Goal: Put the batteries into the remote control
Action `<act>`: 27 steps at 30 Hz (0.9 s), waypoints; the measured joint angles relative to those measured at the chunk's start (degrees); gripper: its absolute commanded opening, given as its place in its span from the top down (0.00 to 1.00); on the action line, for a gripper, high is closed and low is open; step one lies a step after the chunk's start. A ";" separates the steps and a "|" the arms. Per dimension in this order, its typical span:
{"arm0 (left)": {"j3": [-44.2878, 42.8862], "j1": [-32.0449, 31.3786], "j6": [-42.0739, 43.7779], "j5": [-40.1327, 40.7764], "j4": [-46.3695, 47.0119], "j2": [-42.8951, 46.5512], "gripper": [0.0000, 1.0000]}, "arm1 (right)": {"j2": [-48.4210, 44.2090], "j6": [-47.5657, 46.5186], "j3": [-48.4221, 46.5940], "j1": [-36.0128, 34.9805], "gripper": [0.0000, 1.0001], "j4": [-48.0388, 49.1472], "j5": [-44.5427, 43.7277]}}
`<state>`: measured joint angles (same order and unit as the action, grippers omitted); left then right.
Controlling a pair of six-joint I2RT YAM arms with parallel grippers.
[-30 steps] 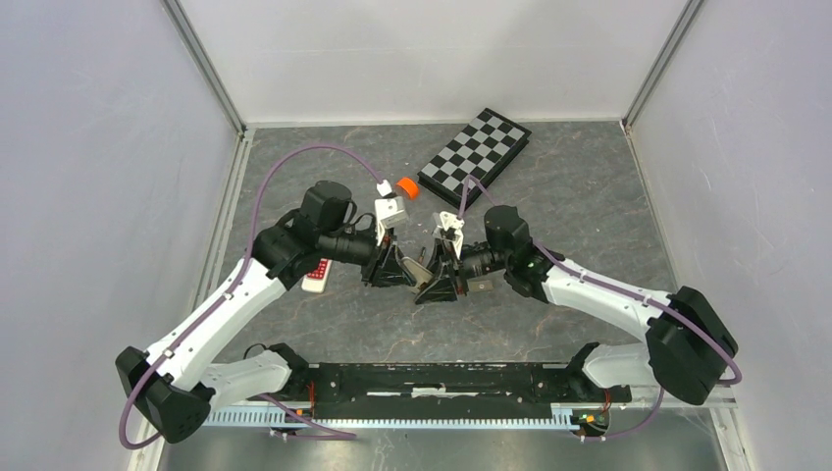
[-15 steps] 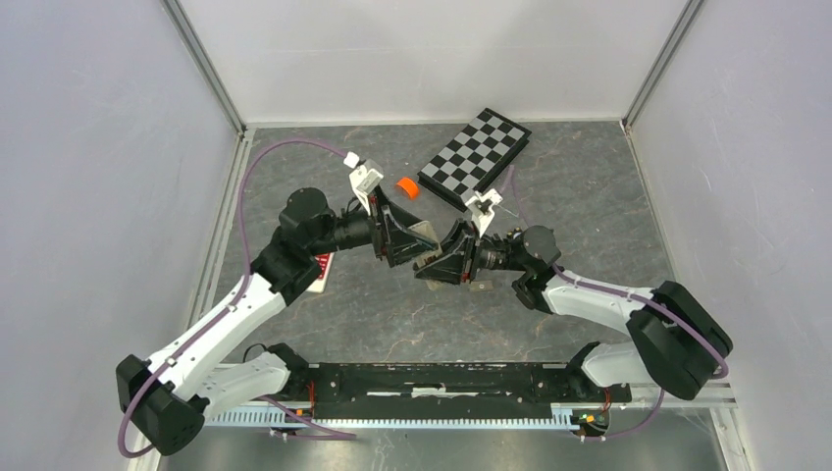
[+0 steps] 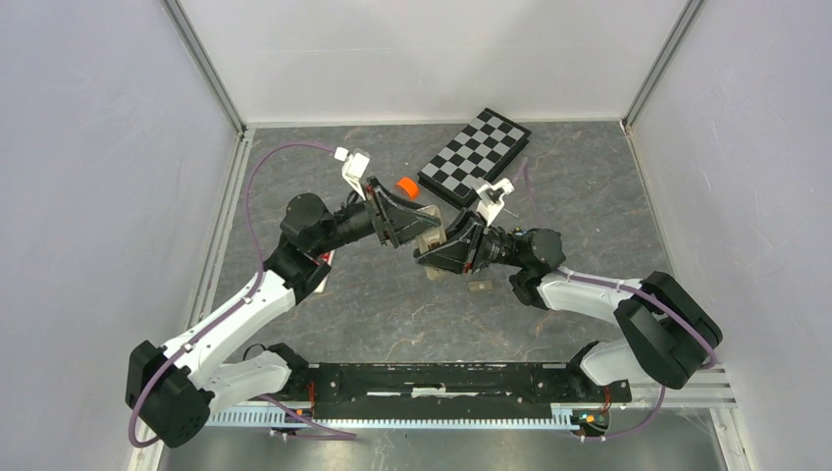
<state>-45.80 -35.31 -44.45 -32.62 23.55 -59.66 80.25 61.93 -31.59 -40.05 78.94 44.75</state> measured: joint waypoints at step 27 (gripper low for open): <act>-1.07 0.72 13.27 32.24 -28.02 3.34 0.98 | -6.51 -24.48 -4.46 4.33 0.41 -45.38 -18.97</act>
<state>-46.87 -34.59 -31.18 -0.38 -4.47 -56.31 73.73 37.45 -36.05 -35.73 33.56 25.78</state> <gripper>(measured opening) 0.316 0.732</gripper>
